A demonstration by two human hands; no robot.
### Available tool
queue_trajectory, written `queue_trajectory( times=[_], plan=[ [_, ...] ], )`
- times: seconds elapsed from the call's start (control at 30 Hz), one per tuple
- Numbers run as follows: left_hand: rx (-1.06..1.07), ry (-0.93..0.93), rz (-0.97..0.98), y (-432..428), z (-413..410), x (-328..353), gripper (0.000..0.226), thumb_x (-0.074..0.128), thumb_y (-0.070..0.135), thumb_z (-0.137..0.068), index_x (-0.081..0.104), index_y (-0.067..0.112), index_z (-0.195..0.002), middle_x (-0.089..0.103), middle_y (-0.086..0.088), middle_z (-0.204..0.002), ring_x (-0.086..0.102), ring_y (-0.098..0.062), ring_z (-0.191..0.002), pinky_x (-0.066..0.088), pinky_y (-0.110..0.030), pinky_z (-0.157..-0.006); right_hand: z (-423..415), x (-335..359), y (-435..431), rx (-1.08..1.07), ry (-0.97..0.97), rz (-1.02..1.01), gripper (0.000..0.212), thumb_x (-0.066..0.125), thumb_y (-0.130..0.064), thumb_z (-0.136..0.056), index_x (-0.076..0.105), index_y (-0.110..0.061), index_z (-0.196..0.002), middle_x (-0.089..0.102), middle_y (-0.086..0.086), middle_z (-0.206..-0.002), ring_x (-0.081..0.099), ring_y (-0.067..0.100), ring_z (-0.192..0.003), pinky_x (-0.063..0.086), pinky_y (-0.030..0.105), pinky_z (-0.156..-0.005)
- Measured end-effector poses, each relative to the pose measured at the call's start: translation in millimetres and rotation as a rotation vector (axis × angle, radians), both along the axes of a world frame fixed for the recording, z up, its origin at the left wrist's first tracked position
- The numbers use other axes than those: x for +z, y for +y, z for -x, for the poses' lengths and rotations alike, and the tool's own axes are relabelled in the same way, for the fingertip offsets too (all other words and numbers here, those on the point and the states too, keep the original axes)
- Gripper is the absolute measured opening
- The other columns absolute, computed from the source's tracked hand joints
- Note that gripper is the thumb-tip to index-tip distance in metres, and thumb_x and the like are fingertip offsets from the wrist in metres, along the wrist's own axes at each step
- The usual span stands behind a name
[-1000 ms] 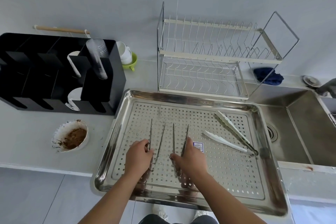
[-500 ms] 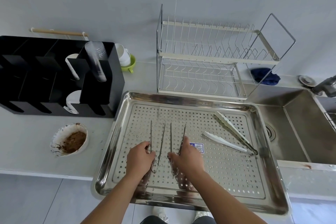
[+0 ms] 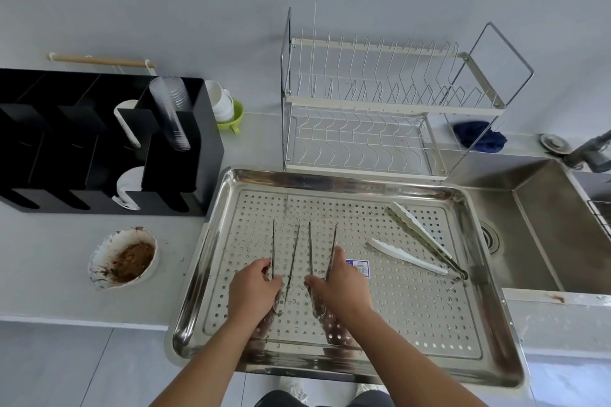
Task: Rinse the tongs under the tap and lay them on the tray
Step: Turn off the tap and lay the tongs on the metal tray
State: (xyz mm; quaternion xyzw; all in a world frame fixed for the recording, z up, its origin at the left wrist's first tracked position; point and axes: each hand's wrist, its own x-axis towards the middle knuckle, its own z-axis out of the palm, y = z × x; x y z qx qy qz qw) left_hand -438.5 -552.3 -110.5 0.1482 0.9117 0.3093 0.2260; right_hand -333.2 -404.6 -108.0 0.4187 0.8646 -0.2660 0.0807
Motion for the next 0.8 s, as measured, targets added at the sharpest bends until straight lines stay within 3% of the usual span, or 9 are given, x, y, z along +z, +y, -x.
queue_trajectory(
  times=[0.13, 0.2, 0.3, 0.4, 0.47, 0.5, 0.6, 0.7, 0.8],
  plan=[
    [-0.005, -0.008, 0.001, 1, 0, 2, 0.048, 0.071, 0.032, -0.092, 0.061, 0.019, -0.137, 0.063, 0.012, -0.075, 0.06, -0.002, -0.062, 0.037, -0.013, -0.054, -2, 2, 2, -0.018, 0.017, 0.031, 0.09, 0.067, -0.063, -0.087, 0.024, -0.017, -0.152, 0.055, -0.011, -0.069, 0.061, 0.016, -0.07, 0.045, 0.027, -0.053],
    [-0.006, 0.027, 0.013, -1, 2, 4, 0.044, 0.068, 0.032, -0.094, 0.062, 0.019, -0.135, 0.068, 0.012, -0.086, 0.064, -0.006, -0.07, 0.042, -0.014, -0.061, -6, 6, 9, -0.056, 0.052, 0.045, 0.091, 0.065, -0.064, -0.088, 0.024, -0.018, -0.155, 0.058, -0.01, -0.071, 0.064, 0.014, -0.07, 0.046, 0.025, -0.051],
    [-0.071, 0.198, 0.129, -7, 9, 6, 0.039, 0.062, 0.032, -0.097, 0.061, 0.021, -0.135, 0.066, 0.004, -0.116, 0.064, -0.011, -0.09, 0.048, -0.021, -0.071, -19, 15, 30, -0.099, 0.153, 0.033, 0.075, 0.067, -0.052, -0.094, 0.036, -0.017, -0.152, 0.071, -0.002, -0.085, 0.068, 0.012, -0.073, 0.057, 0.028, -0.066],
    [-0.205, 0.393, 0.206, -13, 19, 4, 0.038, 0.064, 0.027, -0.094, 0.063, 0.02, -0.131, 0.062, -0.002, -0.12, 0.06, -0.017, -0.103, 0.054, -0.028, -0.075, -33, 26, 60, -0.135, 0.225, -0.069, 0.051, 0.067, -0.036, -0.097, 0.053, -0.015, -0.142, 0.066, -0.01, -0.079, 0.06, 0.0, -0.066, 0.054, 0.022, -0.064],
    [-0.304, 0.494, 0.227, -17, 26, -2, 0.039, 0.066, 0.022, -0.091, 0.065, 0.015, -0.13, 0.061, -0.006, -0.123, 0.06, -0.024, -0.111, 0.056, -0.038, -0.089, -45, 34, 82, -0.14, 0.243, -0.171, 0.046, 0.068, -0.031, -0.096, 0.057, -0.016, -0.138, 0.071, -0.002, -0.099, 0.064, 0.008, -0.079, 0.055, 0.025, -0.07],
    [-0.347, 0.532, 0.25, -19, 29, -6, 0.04, 0.065, 0.021, -0.092, 0.064, 0.013, -0.131, 0.06, -0.009, -0.128, 0.058, -0.027, -0.12, 0.053, -0.042, -0.098, -52, 36, 92, -0.127, 0.229, -0.219, 0.049, 0.069, -0.031, -0.094, 0.056, -0.017, -0.139, 0.069, 0.003, -0.115, 0.064, 0.014, -0.094, 0.057, 0.03, -0.08],
    [-0.414, 0.584, 0.296, -26, 32, -20, 0.044, 0.052, 0.027, -0.101, 0.056, 0.013, -0.142, 0.05, -0.015, -0.151, 0.04, -0.036, -0.146, 0.035, -0.052, -0.119, -72, 39, 122, -0.074, 0.009, -0.299, 0.077, 0.075, -0.032, -0.083, 0.039, -0.023, -0.151, 0.047, 0.008, -0.147, 0.041, 0.029, -0.136, 0.045, 0.047, -0.109],
    [-0.424, 0.578, 0.311, -31, 29, -27, 0.057, 0.024, 0.038, -0.104, 0.049, 0.015, -0.149, 0.04, -0.015, -0.16, 0.029, -0.036, -0.152, 0.025, -0.054, -0.124, -88, 39, 141, -0.05, -0.208, -0.258, 0.1, 0.076, -0.035, -0.08, 0.017, -0.025, -0.161, 0.026, 0.01, -0.164, 0.023, 0.037, -0.15, 0.03, 0.055, -0.119],
    [-0.432, 0.567, 0.322, -33, 29, -29, 0.061, 0.019, 0.042, -0.102, 0.047, 0.017, -0.15, 0.039, -0.014, -0.161, 0.028, -0.036, -0.152, 0.023, -0.054, -0.124, -97, 33, 145, -0.02, -0.301, -0.225, 0.093, 0.071, -0.027, -0.086, 0.014, -0.024, -0.161, 0.029, 0.013, -0.164, 0.026, 0.039, -0.149, 0.032, 0.054, -0.119]
  ],
)
